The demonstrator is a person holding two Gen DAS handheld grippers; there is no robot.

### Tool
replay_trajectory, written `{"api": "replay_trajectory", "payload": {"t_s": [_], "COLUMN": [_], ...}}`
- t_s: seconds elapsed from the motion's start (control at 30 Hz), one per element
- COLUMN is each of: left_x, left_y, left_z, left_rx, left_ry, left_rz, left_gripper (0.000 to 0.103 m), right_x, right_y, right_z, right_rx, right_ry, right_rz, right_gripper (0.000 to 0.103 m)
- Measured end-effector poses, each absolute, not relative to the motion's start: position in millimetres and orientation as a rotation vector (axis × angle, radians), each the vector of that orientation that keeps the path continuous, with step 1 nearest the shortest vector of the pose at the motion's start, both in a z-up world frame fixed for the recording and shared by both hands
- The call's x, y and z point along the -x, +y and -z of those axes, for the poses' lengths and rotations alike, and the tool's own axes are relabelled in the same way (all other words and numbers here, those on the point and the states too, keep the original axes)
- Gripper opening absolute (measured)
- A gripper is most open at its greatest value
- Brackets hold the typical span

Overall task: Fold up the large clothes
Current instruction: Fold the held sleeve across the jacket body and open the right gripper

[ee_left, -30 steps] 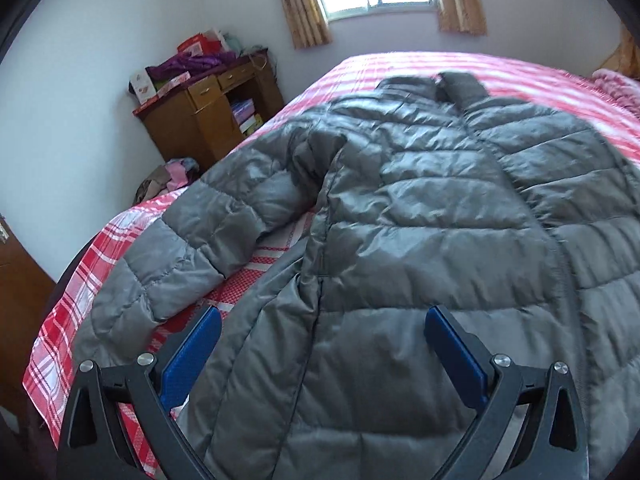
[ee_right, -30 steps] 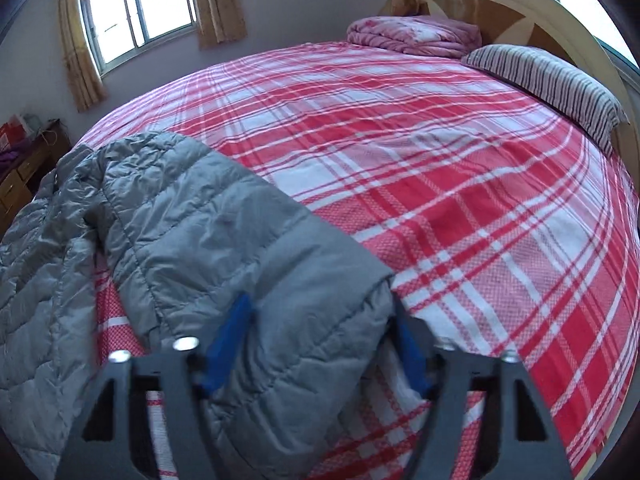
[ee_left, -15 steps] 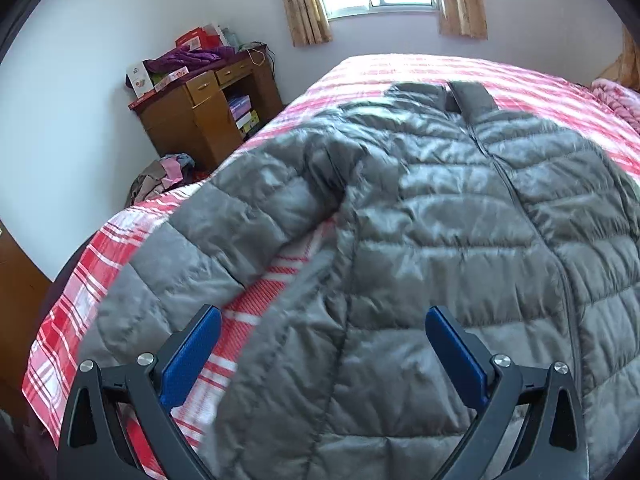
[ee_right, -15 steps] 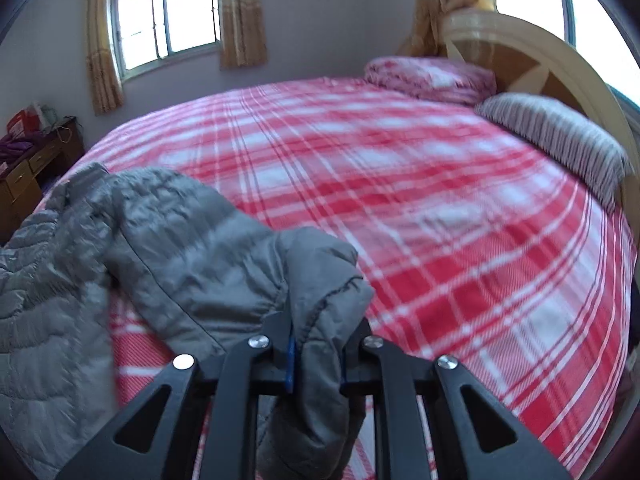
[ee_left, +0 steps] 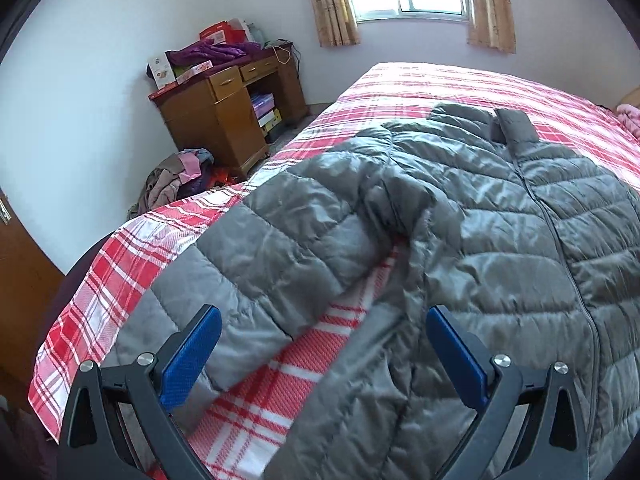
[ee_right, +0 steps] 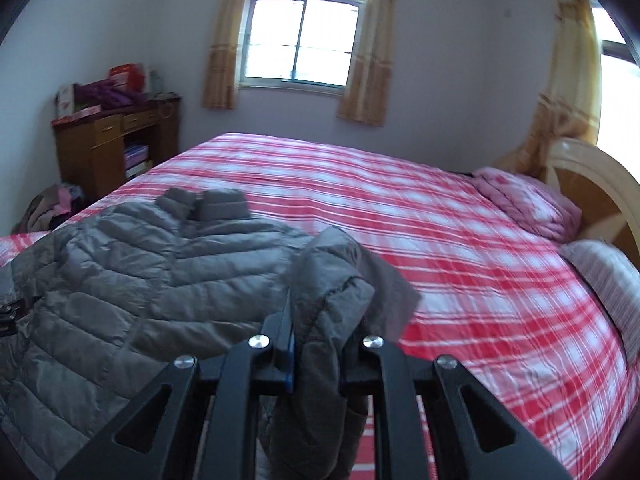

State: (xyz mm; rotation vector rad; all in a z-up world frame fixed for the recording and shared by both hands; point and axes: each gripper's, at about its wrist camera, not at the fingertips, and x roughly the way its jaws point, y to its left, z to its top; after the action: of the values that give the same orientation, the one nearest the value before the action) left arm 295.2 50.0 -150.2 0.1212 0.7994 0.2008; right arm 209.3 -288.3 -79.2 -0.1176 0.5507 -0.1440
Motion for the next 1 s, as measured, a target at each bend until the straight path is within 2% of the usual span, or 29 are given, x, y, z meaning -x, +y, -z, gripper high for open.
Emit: {"api": "replay_trajectory", "payload": {"t_s": [0.2, 0.27, 0.33, 0.37, 0.4, 0.53, 0.77, 0.8, 1.0], "left_x": [-308, -309, -309, -308, -307, -304, -294, -293, -303], "left_y": [63, 69, 78, 81, 85, 82, 12, 3, -73], "left_z": [159, 161, 161, 160, 158, 140, 97, 95, 112], "left_rx": [-0.125, -0.124, -0.118, -0.118, -0.109, -0.056, -0.054, -0.052, -0.113], "left_ry": [0.817, 0.828, 0.832, 0.831, 0.831, 0.819, 0.753, 0.749, 0.786], "left_rz": [-0.228, -0.228, -0.232, -0.241, -0.246, -0.217, -0.083, -0.060, 0.082], "left_gripper": [0.102, 0.102, 0.102, 0.102, 0.102, 0.102, 0.102, 0.102, 0.102], "right_x": [-244, -252, -258, -258, -254, -218, -165, -161, -165], "right_y": [-213, -196, -182, -177, -174, -178, -236, -242, -264], "right_z": [122, 140, 155, 158, 162, 155, 127, 124, 144], "right_rx": [0.181, 0.194, 0.192, 0.190, 0.185, 0.194, 0.093, 0.069, 0.077], "right_ry": [0.579, 0.594, 0.635, 0.648, 0.656, 0.627, 0.542, 0.535, 0.556], "right_rz": [0.028, -0.004, -0.067, -0.089, -0.121, -0.164, -0.095, -0.089, 0.003], "right_gripper": [0.017, 0.021, 0.045, 0.074, 0.085, 0.086, 0.092, 0.095, 0.095]}}
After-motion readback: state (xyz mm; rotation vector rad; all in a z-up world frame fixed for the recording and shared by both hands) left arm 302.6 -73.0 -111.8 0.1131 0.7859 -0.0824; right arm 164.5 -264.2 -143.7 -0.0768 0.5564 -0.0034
